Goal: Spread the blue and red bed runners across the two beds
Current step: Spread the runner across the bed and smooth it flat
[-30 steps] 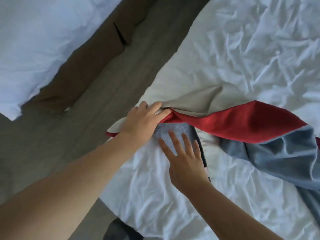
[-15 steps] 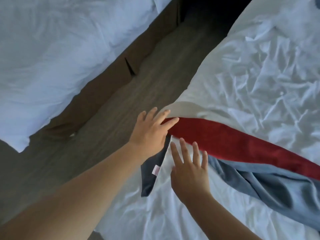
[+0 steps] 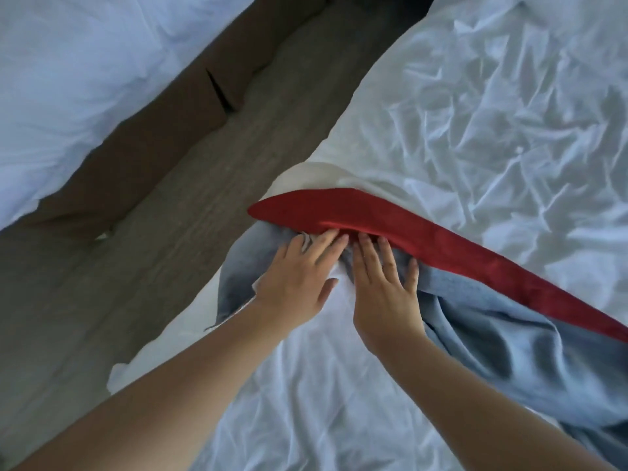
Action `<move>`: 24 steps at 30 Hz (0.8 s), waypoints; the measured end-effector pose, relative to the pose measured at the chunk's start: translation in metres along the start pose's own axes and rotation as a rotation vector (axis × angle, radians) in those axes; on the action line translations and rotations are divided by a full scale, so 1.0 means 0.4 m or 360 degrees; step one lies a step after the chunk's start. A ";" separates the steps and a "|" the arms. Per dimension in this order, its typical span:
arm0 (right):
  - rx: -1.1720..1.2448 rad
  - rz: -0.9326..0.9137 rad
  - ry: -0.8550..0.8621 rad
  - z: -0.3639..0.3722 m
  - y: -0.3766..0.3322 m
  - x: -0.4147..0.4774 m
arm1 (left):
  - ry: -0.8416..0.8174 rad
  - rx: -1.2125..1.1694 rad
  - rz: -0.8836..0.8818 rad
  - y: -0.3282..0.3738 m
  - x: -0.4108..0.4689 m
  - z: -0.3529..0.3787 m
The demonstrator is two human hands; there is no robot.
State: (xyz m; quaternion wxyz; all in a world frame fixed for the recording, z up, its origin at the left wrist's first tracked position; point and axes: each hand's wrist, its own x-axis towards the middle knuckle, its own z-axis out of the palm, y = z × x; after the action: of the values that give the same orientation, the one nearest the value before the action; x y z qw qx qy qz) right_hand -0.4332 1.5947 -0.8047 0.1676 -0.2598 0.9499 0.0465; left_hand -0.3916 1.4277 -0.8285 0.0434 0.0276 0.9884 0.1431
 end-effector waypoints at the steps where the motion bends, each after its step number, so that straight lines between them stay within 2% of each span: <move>1: 0.0011 -0.0009 -0.0009 -0.008 0.014 0.016 | 0.0035 -0.0011 -0.0014 0.011 0.026 -0.003; 5: -0.0040 -0.0115 -0.0158 -0.036 0.097 0.087 | 0.0124 -0.0303 -0.0149 0.039 0.090 -0.013; 7: -0.0082 -0.0162 -0.0141 -0.052 0.146 0.120 | 0.0129 -0.0440 -0.0171 0.043 0.092 -0.012; 11: -0.0061 -0.0213 -0.0209 -0.055 0.209 0.159 | 0.0137 -0.0381 -0.0005 0.038 0.013 0.007; 16: 0.0038 -0.0236 -0.0254 -0.021 0.170 0.102 | -0.0047 -0.0308 0.0349 0.042 -0.228 0.065; 19: 0.0111 -0.0285 -0.0298 0.000 0.122 0.050 | -0.0131 -0.0194 0.0356 0.007 -0.327 0.070; 21: 0.0208 -0.0412 -0.0178 0.016 0.091 0.003 | -0.0140 -0.0156 0.0335 -0.027 -0.365 0.059; 24: 0.0160 -0.0769 -0.0063 0.067 0.041 -0.084 | -0.0132 -0.0138 0.0230 -0.071 -0.414 0.034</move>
State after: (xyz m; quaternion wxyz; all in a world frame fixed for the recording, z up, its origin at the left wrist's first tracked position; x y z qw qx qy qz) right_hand -0.4066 1.6296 -0.8186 0.2052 -0.4696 0.8579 -0.0373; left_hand -0.2268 1.3931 -0.8365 0.0750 0.1028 0.9741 0.1871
